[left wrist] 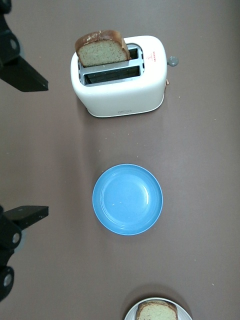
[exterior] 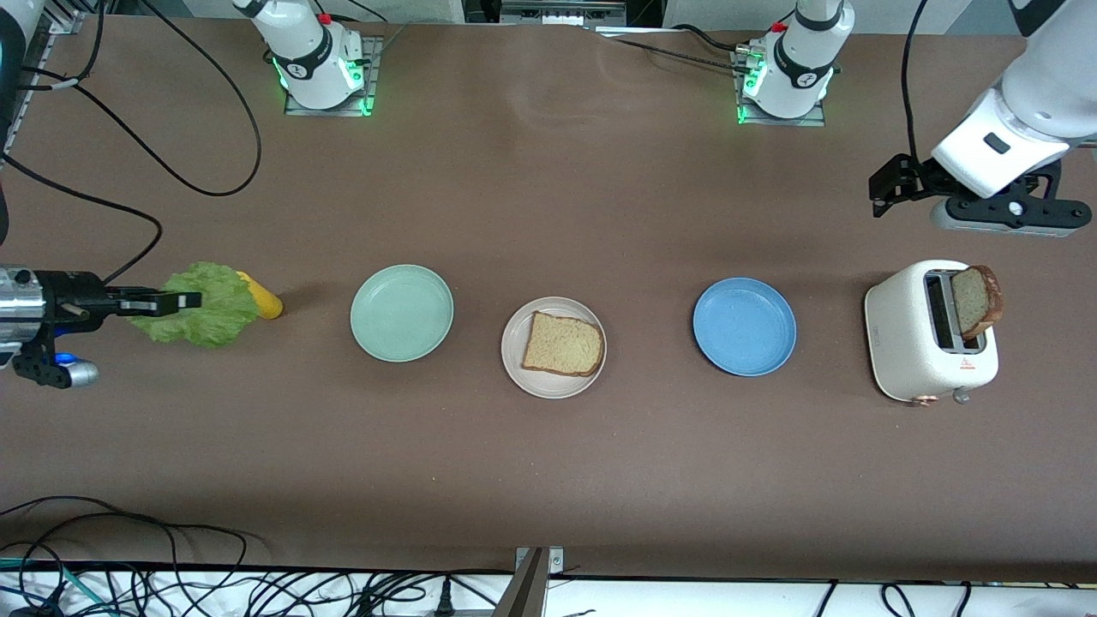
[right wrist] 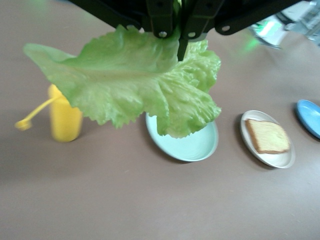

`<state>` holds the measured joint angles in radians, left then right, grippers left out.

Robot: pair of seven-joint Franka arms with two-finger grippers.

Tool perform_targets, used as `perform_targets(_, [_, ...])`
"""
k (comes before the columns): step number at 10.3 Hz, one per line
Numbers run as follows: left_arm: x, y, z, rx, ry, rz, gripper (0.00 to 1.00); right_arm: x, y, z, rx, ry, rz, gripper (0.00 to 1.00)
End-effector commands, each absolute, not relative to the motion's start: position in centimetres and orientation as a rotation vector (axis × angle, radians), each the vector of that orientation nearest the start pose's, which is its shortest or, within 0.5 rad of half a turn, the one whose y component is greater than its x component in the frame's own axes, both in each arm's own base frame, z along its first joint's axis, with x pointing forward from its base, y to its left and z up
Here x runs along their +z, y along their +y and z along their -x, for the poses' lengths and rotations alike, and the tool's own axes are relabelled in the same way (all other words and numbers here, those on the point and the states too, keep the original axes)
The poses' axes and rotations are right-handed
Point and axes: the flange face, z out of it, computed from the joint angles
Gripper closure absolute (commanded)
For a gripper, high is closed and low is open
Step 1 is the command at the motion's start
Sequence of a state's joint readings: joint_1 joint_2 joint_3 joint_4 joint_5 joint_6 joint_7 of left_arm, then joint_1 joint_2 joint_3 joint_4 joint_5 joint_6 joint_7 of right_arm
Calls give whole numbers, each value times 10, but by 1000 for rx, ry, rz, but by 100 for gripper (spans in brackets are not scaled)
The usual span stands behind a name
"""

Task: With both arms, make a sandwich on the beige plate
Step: 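Lift the green lettuce and carry it toward the beige plate with the right gripper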

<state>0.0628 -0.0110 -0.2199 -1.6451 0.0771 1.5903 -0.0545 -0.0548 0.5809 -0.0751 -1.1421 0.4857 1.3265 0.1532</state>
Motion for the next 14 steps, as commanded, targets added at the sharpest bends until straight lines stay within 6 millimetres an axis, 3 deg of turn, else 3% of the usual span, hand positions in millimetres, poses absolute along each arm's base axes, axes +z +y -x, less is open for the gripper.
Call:
perform_targets(1, [599,-61,-552,84,90,3124,0,467,49,-685,560,495,2576,100])
perform_targets(2, [597,-43,-552,128,17,3201,0,468,80,-688,547,547,2573,100])
perform_targets(7, [595,-46,-550,149,31,3152,0,427,207,-716,414,816,2398,100])
perform_targets(9, [596,-42,-550,146,27,3132,0,395,265,-721,361,937,2313,100])
perform_targets(14, [596,-38,-551,145,22,3127,0,315,365,-703,275,1022,2260,100])
